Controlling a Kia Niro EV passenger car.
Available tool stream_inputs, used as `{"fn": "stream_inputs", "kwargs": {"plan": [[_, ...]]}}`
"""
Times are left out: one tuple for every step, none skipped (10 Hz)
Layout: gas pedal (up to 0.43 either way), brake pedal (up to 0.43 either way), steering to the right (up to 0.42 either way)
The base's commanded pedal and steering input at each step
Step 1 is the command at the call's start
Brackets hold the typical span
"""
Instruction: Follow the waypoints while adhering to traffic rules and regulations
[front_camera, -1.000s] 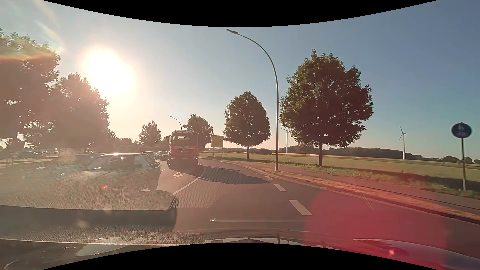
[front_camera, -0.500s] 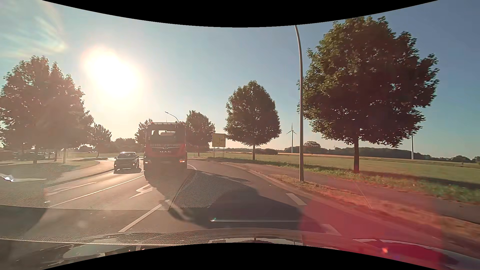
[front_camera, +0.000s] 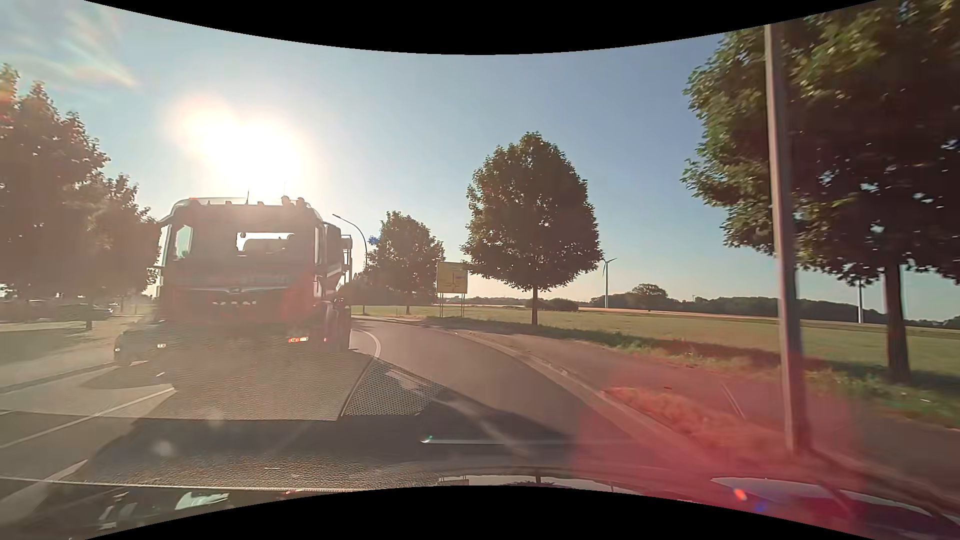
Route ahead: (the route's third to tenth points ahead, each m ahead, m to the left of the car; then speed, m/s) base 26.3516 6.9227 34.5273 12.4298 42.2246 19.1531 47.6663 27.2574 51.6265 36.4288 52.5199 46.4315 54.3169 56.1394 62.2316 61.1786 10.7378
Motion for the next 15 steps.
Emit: {"fn": "stream_inputs", "kwargs": {"plan": [[0.169, 0.0, -0.068], [0.169, 0.0, -0.072], [0.169, 0.0, -0.074], [0.169, 0.0, -0.074], [0.169, 0.0, -0.074], [0.169, 0.0, -0.077], [0.169, 0.0, -0.08], [0.169, 0.0, -0.082], [0.169, 0.0, -0.083], [0.169, 0.0, -0.083], [0.169, 0.0, -0.083], [0.169, 0.0, -0.083], [0.169, 0.0, -0.083], [0.169, 0.0, -0.086], [0.157, 0.0, -0.091]]}}
